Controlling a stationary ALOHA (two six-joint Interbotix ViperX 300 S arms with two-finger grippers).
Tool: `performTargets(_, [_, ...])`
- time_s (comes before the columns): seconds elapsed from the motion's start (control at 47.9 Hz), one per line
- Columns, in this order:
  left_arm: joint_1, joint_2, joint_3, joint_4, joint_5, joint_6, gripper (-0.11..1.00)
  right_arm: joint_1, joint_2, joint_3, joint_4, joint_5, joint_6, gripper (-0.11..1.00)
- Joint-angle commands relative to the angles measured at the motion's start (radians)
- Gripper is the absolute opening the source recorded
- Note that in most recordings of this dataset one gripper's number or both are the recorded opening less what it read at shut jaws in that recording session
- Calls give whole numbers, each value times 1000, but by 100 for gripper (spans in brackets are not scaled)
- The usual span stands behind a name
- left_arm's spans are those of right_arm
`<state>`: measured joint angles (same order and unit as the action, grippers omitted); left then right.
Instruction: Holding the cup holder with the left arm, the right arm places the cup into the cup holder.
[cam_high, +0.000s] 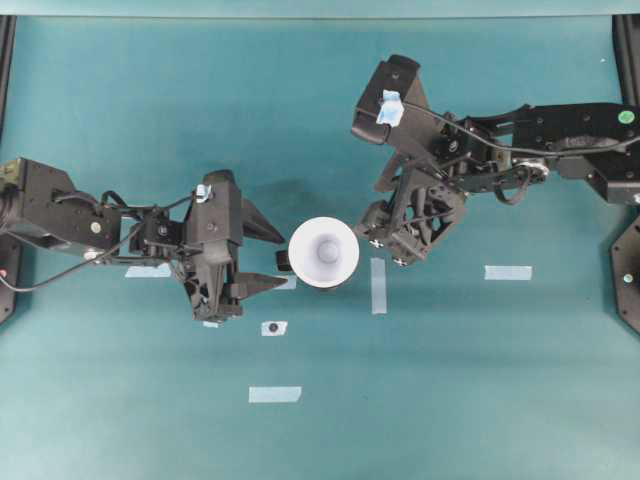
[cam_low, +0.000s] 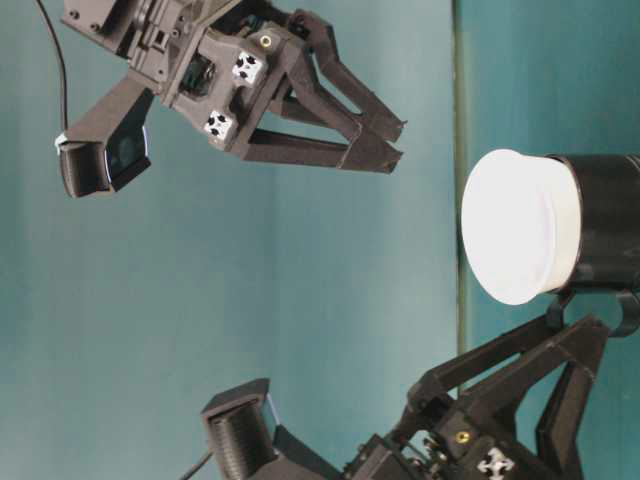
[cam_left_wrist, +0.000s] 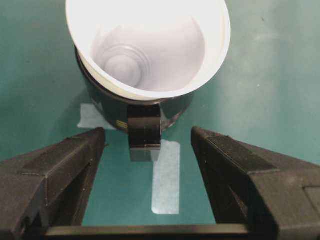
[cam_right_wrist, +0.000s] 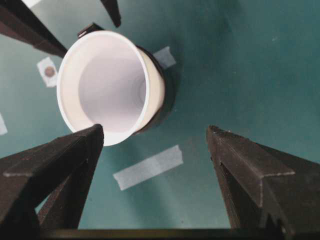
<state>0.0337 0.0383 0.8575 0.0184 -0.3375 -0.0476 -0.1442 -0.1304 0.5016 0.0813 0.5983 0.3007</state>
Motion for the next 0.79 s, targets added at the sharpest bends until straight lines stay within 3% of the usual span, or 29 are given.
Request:
performTargets(0.0, [-3,-43,-6,3,2,0,83,3,-55,-9,2,-6,9,90])
performTargets(0.772, [-2,-81,6,3,28,2,84,3,-55,-8,2,-8,9,90])
